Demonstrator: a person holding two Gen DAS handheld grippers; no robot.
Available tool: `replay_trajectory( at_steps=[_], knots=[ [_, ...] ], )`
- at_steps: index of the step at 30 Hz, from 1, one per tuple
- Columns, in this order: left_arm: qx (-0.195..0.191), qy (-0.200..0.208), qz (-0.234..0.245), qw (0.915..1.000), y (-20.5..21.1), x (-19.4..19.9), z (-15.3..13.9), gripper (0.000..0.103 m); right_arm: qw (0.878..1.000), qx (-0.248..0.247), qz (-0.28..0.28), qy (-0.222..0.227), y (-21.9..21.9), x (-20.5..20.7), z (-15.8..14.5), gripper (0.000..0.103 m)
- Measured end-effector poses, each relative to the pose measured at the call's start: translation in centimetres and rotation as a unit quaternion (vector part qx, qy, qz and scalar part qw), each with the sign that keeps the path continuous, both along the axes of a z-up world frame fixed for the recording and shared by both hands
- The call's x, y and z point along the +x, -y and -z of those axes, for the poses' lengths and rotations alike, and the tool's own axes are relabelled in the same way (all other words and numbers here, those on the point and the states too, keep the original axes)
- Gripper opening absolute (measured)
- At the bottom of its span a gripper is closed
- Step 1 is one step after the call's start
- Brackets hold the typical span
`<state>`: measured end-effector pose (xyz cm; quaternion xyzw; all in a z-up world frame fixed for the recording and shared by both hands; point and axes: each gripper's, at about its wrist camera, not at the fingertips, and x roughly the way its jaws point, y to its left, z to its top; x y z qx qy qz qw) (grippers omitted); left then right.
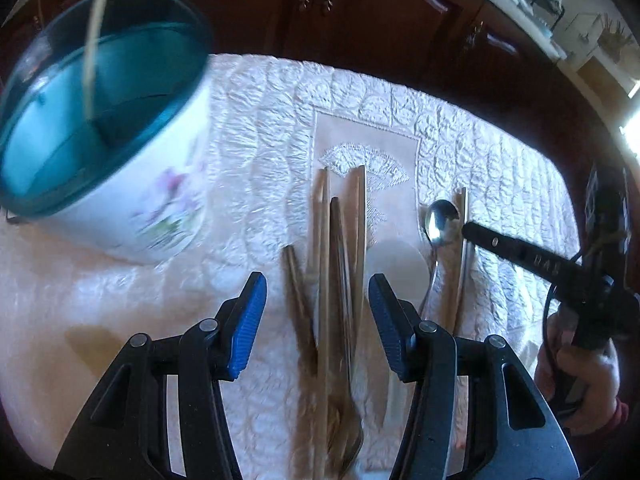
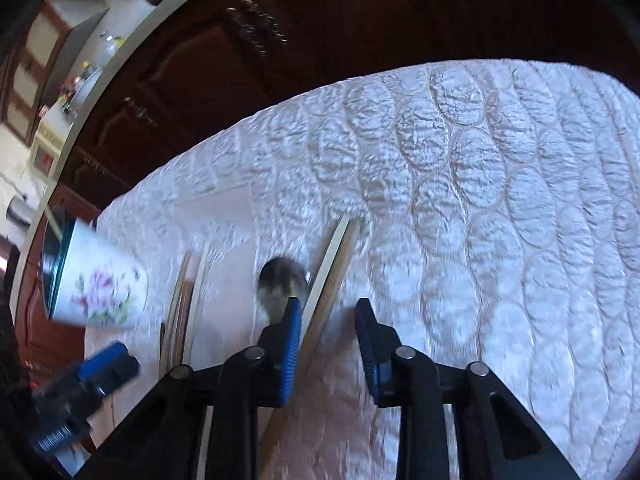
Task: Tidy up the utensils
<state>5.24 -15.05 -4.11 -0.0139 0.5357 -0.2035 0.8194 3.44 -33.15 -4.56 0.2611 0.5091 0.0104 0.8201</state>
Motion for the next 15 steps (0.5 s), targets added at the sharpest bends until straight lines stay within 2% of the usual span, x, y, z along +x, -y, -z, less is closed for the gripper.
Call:
replay_trajectory(
  at_steps=[2, 5, 10, 11, 15],
  knots=[
    [0.009, -0.001, -0.002, 1.0, 0.7, 0.6, 0.4, 0.052, 0.999, -0.003, 0.034, 0.012, 0.6, 0.8, 0.3, 0.019],
    [0.022, -0.005, -0.01, 0.9997, 1.3, 1.6, 1.1, 0.05, 0.999, 0.024, 0.037, 0.008, 1.4, 1.8, 0.9, 0.01],
    [0.03, -0.017, -0.022, 0.9991, 1.7, 3.2, 2.2, 0.045, 0.998, 0.044, 0.037, 0.023, 2.6, 0.4, 0.2, 0.009],
    [0.029, 0.002, -0.04, 0.9988, 1.8, 3.4, 2.3, 0.044, 0.998, 0.051, 0.036, 0.025, 2.9, -0.2, 0.2, 0.009],
    [0.038, 0.007, -0.047, 0.9982, 2.2, 4.5, 2.4, 0.038, 0.997, 0.062, 0.039, 0.02, 3.9, -2.2, 0.2, 0.008]
  ],
)
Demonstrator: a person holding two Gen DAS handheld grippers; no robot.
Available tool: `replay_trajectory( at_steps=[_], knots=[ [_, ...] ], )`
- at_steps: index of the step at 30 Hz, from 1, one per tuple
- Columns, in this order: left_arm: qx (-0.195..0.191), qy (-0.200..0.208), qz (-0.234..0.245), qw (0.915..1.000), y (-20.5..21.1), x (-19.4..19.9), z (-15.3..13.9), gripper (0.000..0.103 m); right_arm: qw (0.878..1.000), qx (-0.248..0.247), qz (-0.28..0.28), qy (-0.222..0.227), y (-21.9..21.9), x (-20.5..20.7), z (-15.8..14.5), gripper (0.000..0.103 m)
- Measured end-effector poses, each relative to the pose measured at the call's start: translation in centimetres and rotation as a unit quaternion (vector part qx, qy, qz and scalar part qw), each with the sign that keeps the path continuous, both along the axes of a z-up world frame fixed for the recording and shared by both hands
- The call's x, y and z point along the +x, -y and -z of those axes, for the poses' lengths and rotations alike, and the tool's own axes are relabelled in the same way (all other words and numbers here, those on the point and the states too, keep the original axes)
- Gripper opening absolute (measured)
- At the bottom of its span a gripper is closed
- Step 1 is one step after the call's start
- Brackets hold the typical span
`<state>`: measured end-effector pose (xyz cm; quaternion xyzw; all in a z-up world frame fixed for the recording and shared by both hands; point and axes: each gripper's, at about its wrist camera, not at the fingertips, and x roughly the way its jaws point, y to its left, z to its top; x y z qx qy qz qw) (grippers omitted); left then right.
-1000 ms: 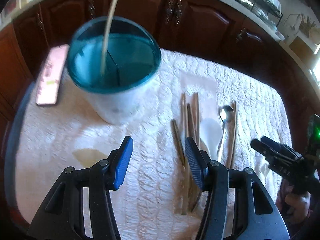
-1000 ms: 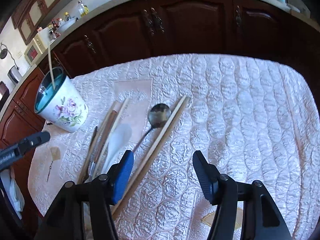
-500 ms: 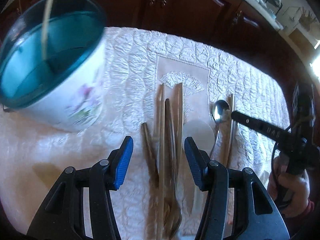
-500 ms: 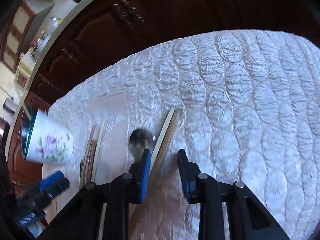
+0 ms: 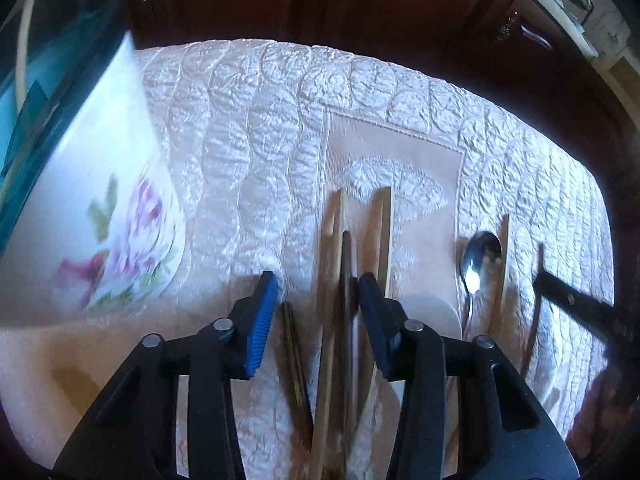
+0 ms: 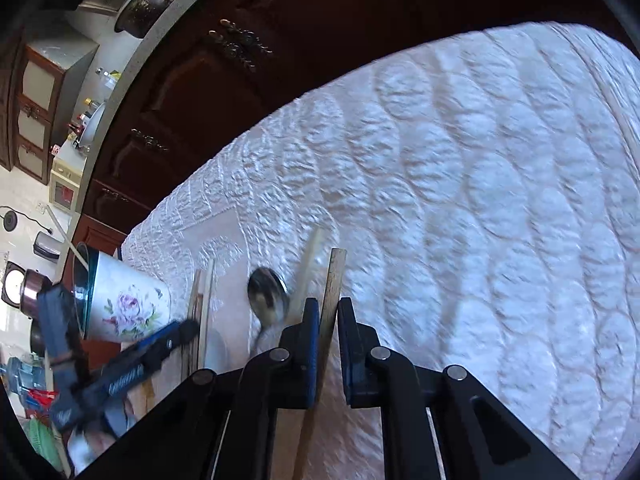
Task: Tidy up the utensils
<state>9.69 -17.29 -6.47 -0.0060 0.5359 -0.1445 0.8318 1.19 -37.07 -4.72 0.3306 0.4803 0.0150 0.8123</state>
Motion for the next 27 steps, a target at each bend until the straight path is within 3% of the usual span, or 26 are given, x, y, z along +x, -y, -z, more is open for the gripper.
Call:
replay_trajectory(
  at_steps=[4, 8, 20, 27],
  knots=[
    [0.014, 0.0, -0.005, 0.9999, 0.6, 1.2, -0.4, 0.031, 1.0, 0.005, -0.005, -0.004, 0.7, -1.1, 0.0, 0.009],
    [0.028, -0.015, 0.006, 0.9995, 1.3, 1.8, -1.1, 0.012, 1.0, 0.001, -0.012, -0.016, 0.9, -1.3, 0.7, 0.009],
    [0.026, -0.03, 0.014, 0.9991, 0.2, 1.3, -1.3, 0.011, 0.999, -0.006, 0.011, -0.034, 3.4, -3.2, 1.4, 0.009],
    [0.022, -0.04, 0.004, 0.9989, 1.1, 2.2, -0.1, 0.011, 0.999, -0.001, 0.015, -0.044, 4.2, -1.9, 1.7, 0.012]
  ],
)
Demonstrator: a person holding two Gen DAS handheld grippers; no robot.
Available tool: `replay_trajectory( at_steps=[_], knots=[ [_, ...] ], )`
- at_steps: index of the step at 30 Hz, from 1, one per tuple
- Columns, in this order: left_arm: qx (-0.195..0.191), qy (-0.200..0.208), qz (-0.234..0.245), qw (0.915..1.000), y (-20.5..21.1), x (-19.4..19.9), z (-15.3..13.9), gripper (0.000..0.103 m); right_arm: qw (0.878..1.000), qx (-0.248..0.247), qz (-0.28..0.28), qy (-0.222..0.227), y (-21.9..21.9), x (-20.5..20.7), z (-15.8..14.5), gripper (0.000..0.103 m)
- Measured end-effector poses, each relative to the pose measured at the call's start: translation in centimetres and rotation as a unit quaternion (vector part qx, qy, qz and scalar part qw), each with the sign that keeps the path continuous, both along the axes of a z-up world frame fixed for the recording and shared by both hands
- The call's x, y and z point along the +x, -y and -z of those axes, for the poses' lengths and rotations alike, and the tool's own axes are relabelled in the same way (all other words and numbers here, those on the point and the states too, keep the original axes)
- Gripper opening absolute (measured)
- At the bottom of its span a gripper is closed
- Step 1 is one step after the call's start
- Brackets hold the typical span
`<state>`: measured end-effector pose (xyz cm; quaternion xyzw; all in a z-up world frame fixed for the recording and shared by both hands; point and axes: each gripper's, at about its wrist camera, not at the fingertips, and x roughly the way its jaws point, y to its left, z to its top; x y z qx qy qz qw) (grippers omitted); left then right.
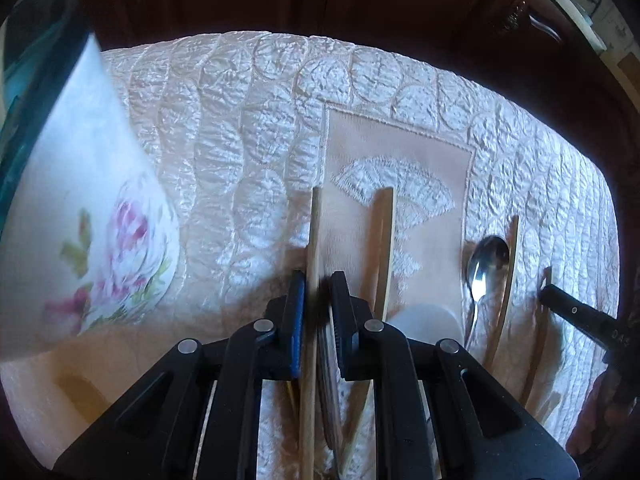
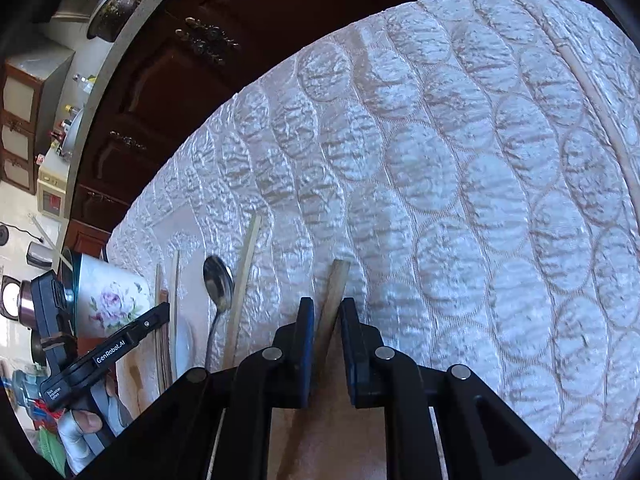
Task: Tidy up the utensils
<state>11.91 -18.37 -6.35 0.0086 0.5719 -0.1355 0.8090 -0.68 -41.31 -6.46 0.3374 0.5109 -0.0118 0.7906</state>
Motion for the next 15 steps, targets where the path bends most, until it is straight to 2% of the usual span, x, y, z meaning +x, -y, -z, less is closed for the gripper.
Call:
replay_trajectory(
  at_steps=[3, 5, 8, 9, 15],
  knots=[
    [-0.006, -0.004, 0.001, 1.0, 0.1, 0.8, -0.1, 0.01, 1.0, -0.009, -0.006, 0.009, -0.2, 0.2, -0.6, 0.011],
    [-0.026, -0.001, 0.006, 0.9996, -0.2, 0.8, -1.1, 0.009, 1.0, -0.01, -0.01, 0.023, -0.5, 0.0, -1.5, 0.01],
    [-0.055, 0.012, 0.015, 0.9983, -0.9, 0.3, -3.3, 0.009, 0.998, -0.018, -0.013, 0.055, -0.8, -0.9, -3.7, 0.009],
    [-0.07, 0.017, 0.022, 0.9972, -1.2, 0.0, -4.1, 0.009, 0.997, -0.046, -0.008, 0.068, -0.9, -1.2, -4.5, 0.009],
    [-0.122, 0.046, 0.053, 0.99, -3.2, -2.6, -9.1, 0.009, 0.991, -0.063, -0.03, 0.113, -2.9, -2.6, -8.7, 0.008]
  ],
)
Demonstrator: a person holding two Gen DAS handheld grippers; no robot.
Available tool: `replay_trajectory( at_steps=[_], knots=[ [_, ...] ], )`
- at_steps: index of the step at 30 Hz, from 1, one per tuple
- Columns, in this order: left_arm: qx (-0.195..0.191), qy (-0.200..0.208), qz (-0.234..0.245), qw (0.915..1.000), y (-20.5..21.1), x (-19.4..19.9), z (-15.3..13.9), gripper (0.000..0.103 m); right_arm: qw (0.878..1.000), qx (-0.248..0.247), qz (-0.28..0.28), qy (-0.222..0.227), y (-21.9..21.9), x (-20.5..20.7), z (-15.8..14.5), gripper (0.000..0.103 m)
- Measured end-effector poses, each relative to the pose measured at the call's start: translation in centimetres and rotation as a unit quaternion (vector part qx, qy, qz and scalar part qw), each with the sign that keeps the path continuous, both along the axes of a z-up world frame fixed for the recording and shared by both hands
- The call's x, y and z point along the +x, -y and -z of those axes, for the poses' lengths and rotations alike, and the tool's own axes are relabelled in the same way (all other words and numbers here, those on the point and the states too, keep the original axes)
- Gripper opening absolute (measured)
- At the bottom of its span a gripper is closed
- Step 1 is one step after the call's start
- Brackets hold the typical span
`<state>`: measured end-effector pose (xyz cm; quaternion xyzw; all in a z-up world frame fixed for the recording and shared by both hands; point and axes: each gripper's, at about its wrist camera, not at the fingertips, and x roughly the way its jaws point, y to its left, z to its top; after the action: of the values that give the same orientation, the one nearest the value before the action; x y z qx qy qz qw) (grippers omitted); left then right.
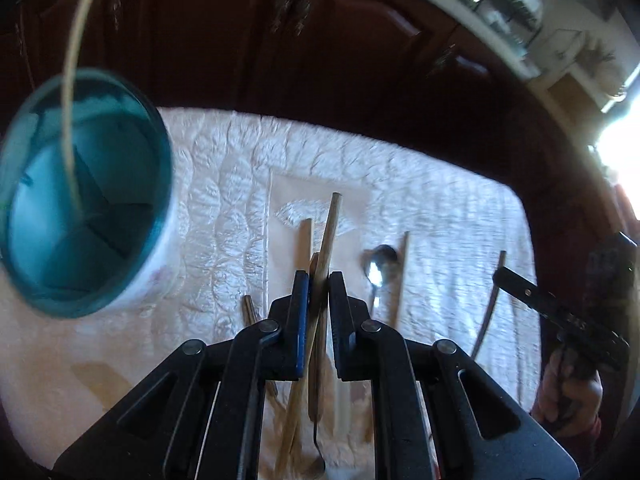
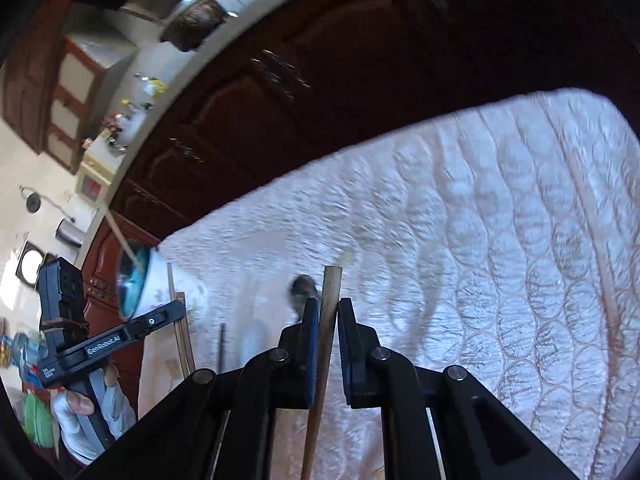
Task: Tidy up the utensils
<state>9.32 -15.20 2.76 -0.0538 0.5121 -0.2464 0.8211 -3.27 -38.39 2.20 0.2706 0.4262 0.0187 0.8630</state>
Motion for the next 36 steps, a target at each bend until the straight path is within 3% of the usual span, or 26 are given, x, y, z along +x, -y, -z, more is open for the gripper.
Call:
replay_trajectory(
  at_steps=[9, 16, 28, 36],
  knots=[
    [-0.055, 0.057, 0.029, 0.9965, -2.9, -4.5, -5.5, 0.009, 0.999, -0.031, -0.027, 0.033, -4.2, -1.8, -3.8, 0.008],
    [-0.063, 0.07, 0.028, 0.9952, -4.7, -6.4, -6.6, 0.009, 0.997, -0.045, -0.043, 0.048, -5.9, -3.0, -5.1, 0.007],
    [-0.065, 0.128, 0.045, 0.9886, -5.7, -8.4, -11.5, 0.009, 0.993, -0.064, -0.06, 0.073, -8.2, -3.5, -7.7, 0.007],
    [-0.075, 0.144, 0.033, 0.9862, -7.5, -8.2, -14.8, 0.009, 0.988, -0.061, -0.087, 0.115, -9.8, -2.3, -11.7, 0.007]
  ],
)
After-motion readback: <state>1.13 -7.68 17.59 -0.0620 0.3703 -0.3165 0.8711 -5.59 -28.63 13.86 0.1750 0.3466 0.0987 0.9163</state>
